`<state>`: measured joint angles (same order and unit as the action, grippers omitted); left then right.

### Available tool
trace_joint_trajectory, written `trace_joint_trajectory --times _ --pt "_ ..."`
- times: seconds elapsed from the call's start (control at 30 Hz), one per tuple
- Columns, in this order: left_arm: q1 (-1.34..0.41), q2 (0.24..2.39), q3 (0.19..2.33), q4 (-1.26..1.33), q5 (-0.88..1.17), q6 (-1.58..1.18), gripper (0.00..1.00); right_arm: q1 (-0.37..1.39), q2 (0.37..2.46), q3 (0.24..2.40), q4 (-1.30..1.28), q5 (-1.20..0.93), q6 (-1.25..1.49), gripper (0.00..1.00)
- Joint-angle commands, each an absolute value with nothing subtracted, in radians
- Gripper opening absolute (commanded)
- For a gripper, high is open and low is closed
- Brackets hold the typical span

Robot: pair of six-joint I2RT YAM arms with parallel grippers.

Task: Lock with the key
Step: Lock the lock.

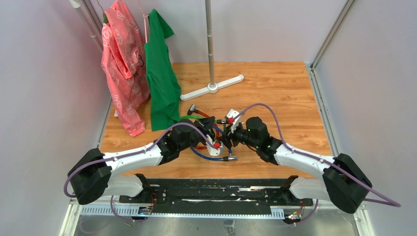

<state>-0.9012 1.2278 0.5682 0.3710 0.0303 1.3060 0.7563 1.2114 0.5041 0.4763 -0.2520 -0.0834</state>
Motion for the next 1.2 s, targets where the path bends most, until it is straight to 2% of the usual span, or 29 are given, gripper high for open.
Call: trace_joint_trajectory --times 0.0,0.3,0.53,0.67,0.77,0.9,1.03,1.17 --pt "-0.920 1.255 0.509 0.178 0.099 1.278 0.00 0.722 1.111 0.491 0.361 -0.265 -0.036 0.59" --pt "-0.920 1.253 0.507 0.180 0.085 1.283 0.00 0.680 0.893 0.424 0.194 -0.292 -0.006 0.64" --pt "-0.920 1.243 0.503 0.178 0.078 1.278 0.00 0.572 0.863 0.464 0.074 -0.604 0.054 0.64" --pt "-0.918 1.235 0.498 0.179 0.076 1.272 0.00 0.455 0.836 0.481 0.101 -0.811 0.199 0.64" --pt "-0.917 1.227 0.493 0.181 0.081 1.270 0.00 0.380 0.800 0.480 0.096 -0.880 0.263 0.64" --pt "-0.916 1.219 0.486 0.181 0.087 1.272 0.00 0.365 0.741 0.494 0.054 -0.776 0.199 0.66" --pt "-0.915 1.214 0.485 0.181 0.092 1.270 0.00 0.367 0.758 0.469 0.219 -0.712 0.081 0.70" --pt "-0.913 1.205 0.481 0.179 0.095 1.265 0.00 0.367 0.817 0.513 0.250 -0.679 -0.058 0.71"
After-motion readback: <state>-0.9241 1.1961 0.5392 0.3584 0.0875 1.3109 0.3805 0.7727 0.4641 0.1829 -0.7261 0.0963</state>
